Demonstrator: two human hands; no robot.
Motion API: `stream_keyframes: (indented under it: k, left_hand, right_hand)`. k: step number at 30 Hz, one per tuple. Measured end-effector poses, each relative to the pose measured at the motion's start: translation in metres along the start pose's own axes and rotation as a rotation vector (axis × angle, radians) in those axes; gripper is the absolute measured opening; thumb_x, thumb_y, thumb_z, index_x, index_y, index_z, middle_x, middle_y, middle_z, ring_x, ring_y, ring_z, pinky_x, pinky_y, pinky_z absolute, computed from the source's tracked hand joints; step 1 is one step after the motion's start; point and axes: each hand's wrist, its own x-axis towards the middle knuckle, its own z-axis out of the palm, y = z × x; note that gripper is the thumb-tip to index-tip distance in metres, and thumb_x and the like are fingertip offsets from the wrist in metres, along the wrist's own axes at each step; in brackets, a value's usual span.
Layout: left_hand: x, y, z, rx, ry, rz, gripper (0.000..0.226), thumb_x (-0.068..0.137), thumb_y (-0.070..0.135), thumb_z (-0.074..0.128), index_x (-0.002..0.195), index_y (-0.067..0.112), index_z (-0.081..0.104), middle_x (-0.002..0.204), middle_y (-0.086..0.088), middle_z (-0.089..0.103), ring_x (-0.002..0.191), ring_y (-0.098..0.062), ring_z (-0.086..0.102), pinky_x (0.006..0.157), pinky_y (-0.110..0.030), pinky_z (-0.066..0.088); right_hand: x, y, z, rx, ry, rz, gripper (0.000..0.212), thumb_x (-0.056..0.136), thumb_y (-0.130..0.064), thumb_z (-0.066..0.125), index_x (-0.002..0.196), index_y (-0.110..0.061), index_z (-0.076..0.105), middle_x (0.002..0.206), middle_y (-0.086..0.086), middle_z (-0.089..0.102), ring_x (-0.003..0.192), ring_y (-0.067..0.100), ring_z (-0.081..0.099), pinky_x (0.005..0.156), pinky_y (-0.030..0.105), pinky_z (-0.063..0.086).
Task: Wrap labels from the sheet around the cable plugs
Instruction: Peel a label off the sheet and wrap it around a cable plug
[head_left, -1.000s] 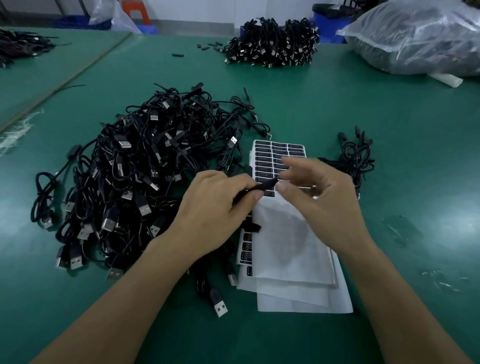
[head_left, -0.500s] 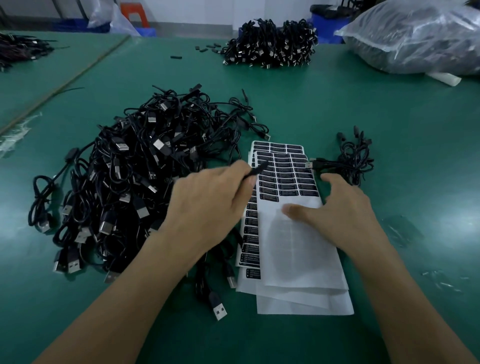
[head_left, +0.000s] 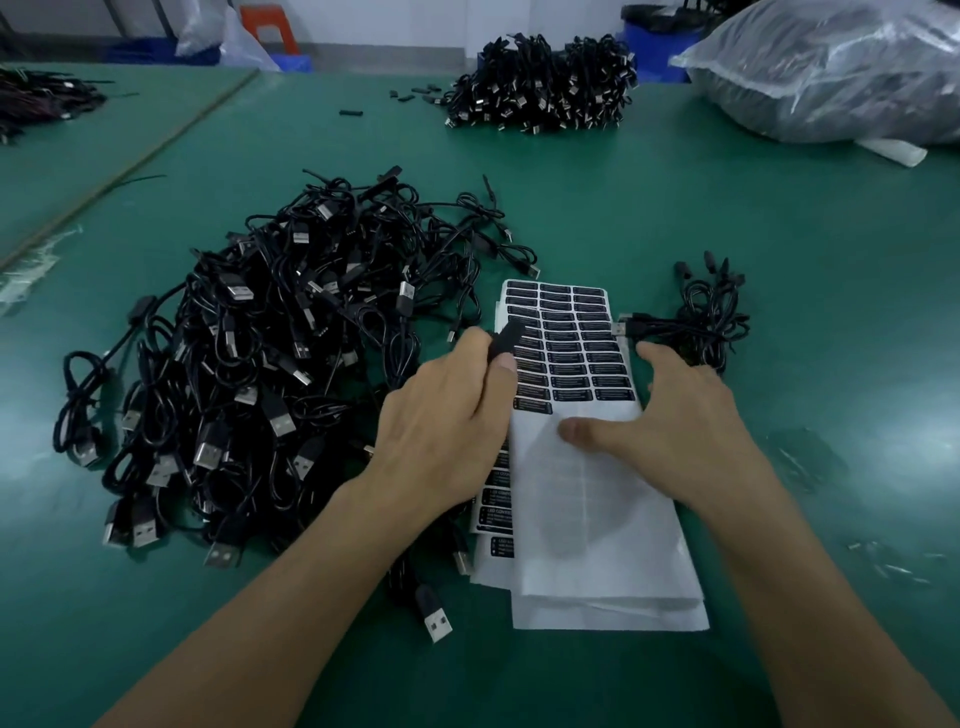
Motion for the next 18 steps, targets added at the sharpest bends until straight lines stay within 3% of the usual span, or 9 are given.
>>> stream_keyframes:
  k: [3,5,6,9,11,13,16,18]
  left_hand:
    - [-0.001,-0.001,0.001,0.029,-0.034,0.017,0.037,0.087,0.068,0.037,0.078,0.032,0.034,0.068,0.02,0.056,0.057,-0.004,0.051,0.056,-0.034,0.04]
    - [-0.001,-0.001,0.001,0.082,-0.059,0.027,0.04,0.082,0.07,0.053,0.081,0.034,0.034,0.078,0.024,0.057,0.063,0.002,0.053,0.06,-0.032,0.043]
    - [-0.001,-0.001,0.001,0.093,-0.06,0.021,0.042,0.081,0.068,0.061,0.082,0.034,0.035,0.081,0.025,0.058,0.065,0.003,0.054,0.061,-0.032,0.043]
    - [-0.002,-0.002,0.0,0.075,-0.044,-0.003,0.044,0.077,0.06,0.073,0.083,0.033,0.038,0.083,0.027,0.06,0.065,0.003,0.057,0.061,-0.031,0.045]
    - [-0.002,-0.002,-0.001,0.045,-0.037,-0.008,0.046,0.074,0.058,0.077,0.081,0.036,0.036,0.085,0.027,0.061,0.067,0.003,0.057,0.062,-0.031,0.046]
    - [-0.003,-0.002,-0.001,0.0,-0.031,-0.01,0.049,0.071,0.058,0.079,0.078,0.038,0.034,0.09,0.03,0.063,0.073,0.005,0.058,0.06,-0.031,0.043]
    - [-0.004,-0.001,-0.003,-0.041,-0.042,-0.007,0.048,0.069,0.059,0.078,0.079,0.043,0.034,0.098,0.04,0.058,0.077,0.008,0.058,0.06,-0.03,0.045]
    - [-0.004,-0.001,-0.003,-0.052,-0.05,-0.004,0.046,0.066,0.06,0.076,0.076,0.047,0.032,0.094,0.036,0.062,0.073,0.004,0.061,0.062,-0.033,0.05]
  right_hand:
    - [0.002,0.004,-0.003,0.108,-0.028,-0.019,0.083,0.057,-0.046,0.092,0.126,-0.038,0.047,0.111,-0.005,0.062,0.105,0.018,0.059,0.078,0.032,0.05]
    - [0.002,0.006,-0.006,0.145,-0.029,-0.012,0.083,0.057,-0.042,0.094,0.127,-0.034,0.051,0.109,-0.012,0.064,0.092,0.006,0.06,0.063,0.017,0.042]
    - [0.003,0.007,-0.006,0.14,-0.026,-0.004,0.09,0.058,-0.041,0.094,0.135,-0.032,0.049,0.115,-0.01,0.063,0.096,0.007,0.059,0.064,0.015,0.039]
    - [0.003,0.008,-0.009,0.125,0.037,0.0,0.106,0.063,-0.037,0.093,0.151,-0.026,0.035,0.136,0.003,0.057,0.121,0.02,0.054,0.08,0.023,0.04]
    - [0.003,0.004,-0.01,0.232,0.055,-0.044,0.101,0.065,-0.028,0.093,0.148,-0.034,0.037,0.115,-0.003,0.068,0.101,0.011,0.067,0.072,0.019,0.049]
    - [0.002,0.0,-0.009,0.42,-0.018,-0.053,0.096,0.066,-0.02,0.092,0.144,-0.04,0.041,0.102,-0.008,0.072,0.086,0.011,0.072,0.069,0.029,0.057]
    - [0.001,-0.004,-0.003,0.552,-0.135,-0.059,0.078,0.074,-0.018,0.086,0.138,-0.041,0.048,0.109,-0.006,0.074,0.092,0.018,0.074,0.08,0.044,0.06]
    - [0.0,-0.006,-0.001,0.563,-0.184,-0.117,0.056,0.08,-0.012,0.08,0.122,-0.042,0.058,0.102,-0.009,0.076,0.087,0.015,0.075,0.077,0.041,0.06]
